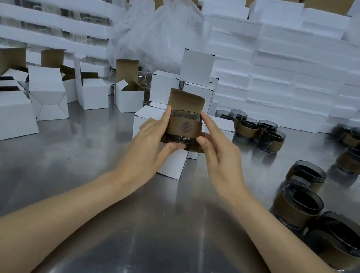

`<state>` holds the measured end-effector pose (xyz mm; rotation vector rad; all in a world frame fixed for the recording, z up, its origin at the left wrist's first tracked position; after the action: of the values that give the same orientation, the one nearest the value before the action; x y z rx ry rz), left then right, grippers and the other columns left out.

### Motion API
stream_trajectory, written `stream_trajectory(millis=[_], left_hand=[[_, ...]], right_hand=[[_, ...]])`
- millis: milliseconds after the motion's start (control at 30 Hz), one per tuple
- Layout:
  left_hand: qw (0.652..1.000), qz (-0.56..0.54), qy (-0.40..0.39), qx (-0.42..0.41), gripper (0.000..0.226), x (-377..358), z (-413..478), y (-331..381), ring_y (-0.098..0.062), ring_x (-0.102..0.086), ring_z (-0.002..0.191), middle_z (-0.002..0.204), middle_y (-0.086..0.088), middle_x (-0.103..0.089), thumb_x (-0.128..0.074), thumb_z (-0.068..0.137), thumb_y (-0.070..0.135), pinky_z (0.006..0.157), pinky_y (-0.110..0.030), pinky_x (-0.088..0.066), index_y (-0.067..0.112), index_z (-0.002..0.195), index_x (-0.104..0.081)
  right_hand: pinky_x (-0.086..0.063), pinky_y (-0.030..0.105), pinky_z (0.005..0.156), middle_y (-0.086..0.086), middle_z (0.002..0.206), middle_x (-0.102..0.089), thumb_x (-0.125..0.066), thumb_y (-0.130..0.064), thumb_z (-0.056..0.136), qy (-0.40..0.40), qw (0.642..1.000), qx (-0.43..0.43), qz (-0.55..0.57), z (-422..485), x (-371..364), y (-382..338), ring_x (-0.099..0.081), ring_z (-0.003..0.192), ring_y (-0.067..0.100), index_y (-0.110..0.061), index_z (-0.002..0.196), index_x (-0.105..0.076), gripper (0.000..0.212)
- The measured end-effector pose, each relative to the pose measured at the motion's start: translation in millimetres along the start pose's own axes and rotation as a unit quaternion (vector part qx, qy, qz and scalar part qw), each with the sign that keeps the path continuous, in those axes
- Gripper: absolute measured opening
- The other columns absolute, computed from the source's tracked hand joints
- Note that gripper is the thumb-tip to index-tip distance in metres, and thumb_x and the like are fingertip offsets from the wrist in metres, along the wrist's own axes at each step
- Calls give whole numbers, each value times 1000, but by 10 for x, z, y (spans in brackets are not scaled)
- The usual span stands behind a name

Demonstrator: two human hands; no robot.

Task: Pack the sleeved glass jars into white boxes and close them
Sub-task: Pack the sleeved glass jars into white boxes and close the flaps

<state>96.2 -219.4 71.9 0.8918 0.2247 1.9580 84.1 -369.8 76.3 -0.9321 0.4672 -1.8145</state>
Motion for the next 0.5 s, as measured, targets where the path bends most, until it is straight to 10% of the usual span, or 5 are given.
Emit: stream_trajectory(millis=[300,500], left_hand=[[996,12,84,-17,74,164,-21,107,-23,-54,113,137,2,-47,-73,82,28,95,-47,-48,24,147,-36],[979,52,123,-151,60,163,-66,330,-18,-44,111,132,-5,-44,-70,83,26,91,-40,-47,11,137,-48]], right_hand=[[-28,23,110,-17,133,-36,-58,-47,90,-40,998,-42,6,-9,-105,-57,-35,128,-3,-39,147,-28,65],[-34,29,109,-15,126,-52,-71,-64,67,-25,995,-82,56,-71,-182,-49,-41,120,-7,-44,131,-39,74]])
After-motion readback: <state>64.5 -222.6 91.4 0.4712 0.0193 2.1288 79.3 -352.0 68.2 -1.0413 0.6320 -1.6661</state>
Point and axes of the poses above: each hand's wrist, its own z-axis towards the middle knuckle, its own x-axis out of the back of the hand, y = z × x, the point moved 7 cm from there along z, towards the middle knuckle
